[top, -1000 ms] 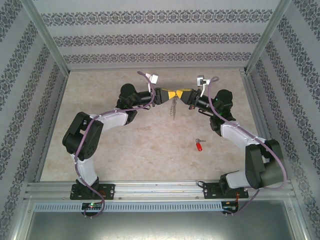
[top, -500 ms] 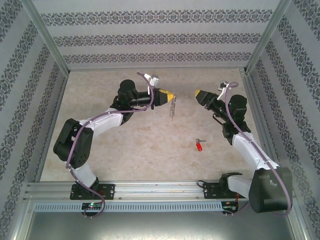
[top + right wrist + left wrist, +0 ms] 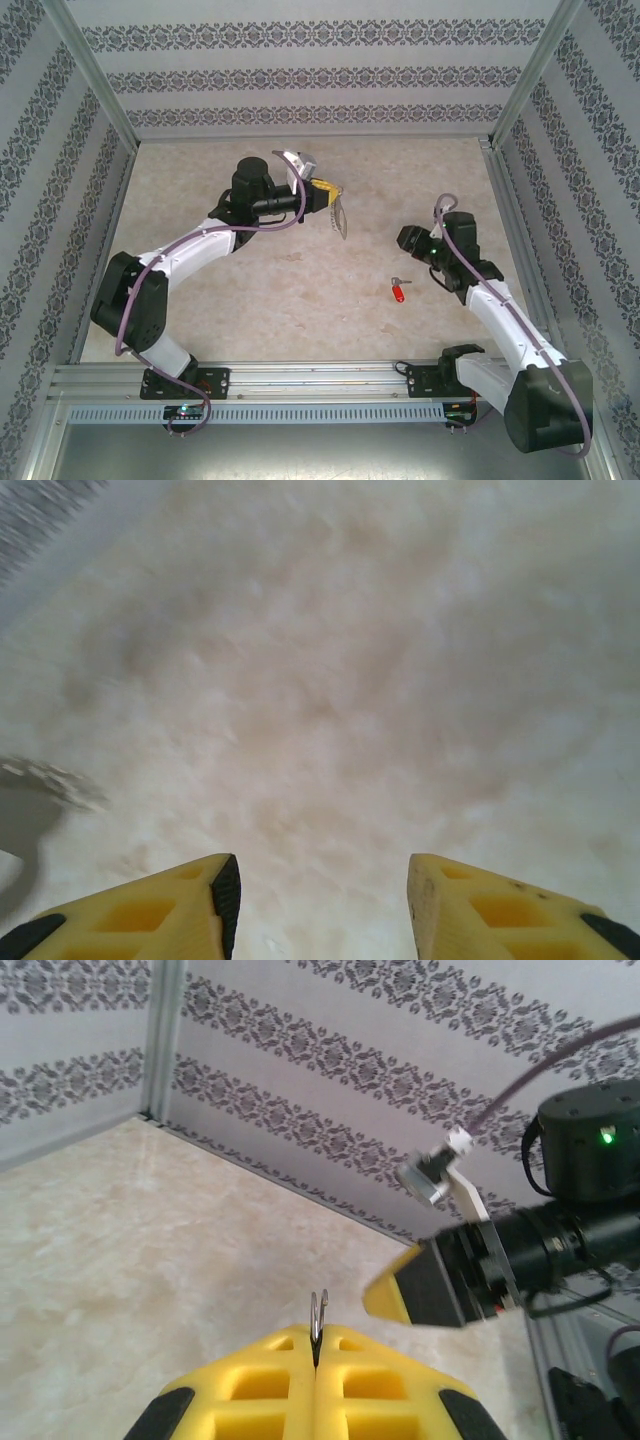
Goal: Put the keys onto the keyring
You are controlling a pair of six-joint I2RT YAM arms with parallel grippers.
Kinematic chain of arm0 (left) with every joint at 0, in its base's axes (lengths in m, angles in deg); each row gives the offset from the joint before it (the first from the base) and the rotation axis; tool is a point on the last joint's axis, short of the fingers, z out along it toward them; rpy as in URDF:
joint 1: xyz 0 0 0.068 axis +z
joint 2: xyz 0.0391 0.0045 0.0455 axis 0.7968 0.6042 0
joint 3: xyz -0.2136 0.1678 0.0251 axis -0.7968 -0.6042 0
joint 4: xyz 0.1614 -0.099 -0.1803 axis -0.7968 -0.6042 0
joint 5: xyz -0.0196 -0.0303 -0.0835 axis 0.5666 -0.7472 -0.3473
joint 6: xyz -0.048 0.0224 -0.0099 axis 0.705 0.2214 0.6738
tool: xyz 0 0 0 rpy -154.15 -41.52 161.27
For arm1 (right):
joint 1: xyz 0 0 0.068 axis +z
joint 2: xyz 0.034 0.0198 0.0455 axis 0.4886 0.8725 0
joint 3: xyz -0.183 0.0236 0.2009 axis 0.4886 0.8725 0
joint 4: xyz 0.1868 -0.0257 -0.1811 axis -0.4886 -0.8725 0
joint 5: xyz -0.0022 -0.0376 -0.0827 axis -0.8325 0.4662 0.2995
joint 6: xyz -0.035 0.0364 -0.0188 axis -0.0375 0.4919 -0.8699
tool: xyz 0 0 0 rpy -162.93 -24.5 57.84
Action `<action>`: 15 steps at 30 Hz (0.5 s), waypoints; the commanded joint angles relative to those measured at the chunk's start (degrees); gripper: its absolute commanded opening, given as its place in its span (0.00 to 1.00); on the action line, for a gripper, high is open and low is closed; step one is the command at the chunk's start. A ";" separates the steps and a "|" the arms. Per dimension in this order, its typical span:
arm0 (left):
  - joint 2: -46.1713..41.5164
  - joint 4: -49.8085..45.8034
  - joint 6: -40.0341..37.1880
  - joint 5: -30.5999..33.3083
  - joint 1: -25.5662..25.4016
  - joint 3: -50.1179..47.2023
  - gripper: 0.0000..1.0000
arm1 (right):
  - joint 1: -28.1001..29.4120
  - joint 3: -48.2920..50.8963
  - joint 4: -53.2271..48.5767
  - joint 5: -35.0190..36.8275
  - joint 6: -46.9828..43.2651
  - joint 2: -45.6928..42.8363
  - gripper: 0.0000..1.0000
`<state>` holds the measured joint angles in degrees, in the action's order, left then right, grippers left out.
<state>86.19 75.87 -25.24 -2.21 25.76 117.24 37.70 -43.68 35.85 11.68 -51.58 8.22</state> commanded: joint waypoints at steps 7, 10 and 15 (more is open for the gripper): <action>-1.90 -2.17 -5.62 6.56 -0.63 -1.70 0.00 | 8.12 2.55 -11.70 13.95 1.16 6.47 0.45; -2.52 -1.99 -6.09 7.32 -0.62 -2.66 0.00 | 10.41 2.94 -11.19 15.66 1.85 9.40 0.41; -3.85 -0.20 -5.67 7.38 -0.62 -4.44 0.00 | 11.94 1.98 -10.72 16.93 2.89 11.76 0.37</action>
<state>85.34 73.86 -29.57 4.74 25.76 113.33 49.02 -41.41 25.75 25.60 -50.09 19.41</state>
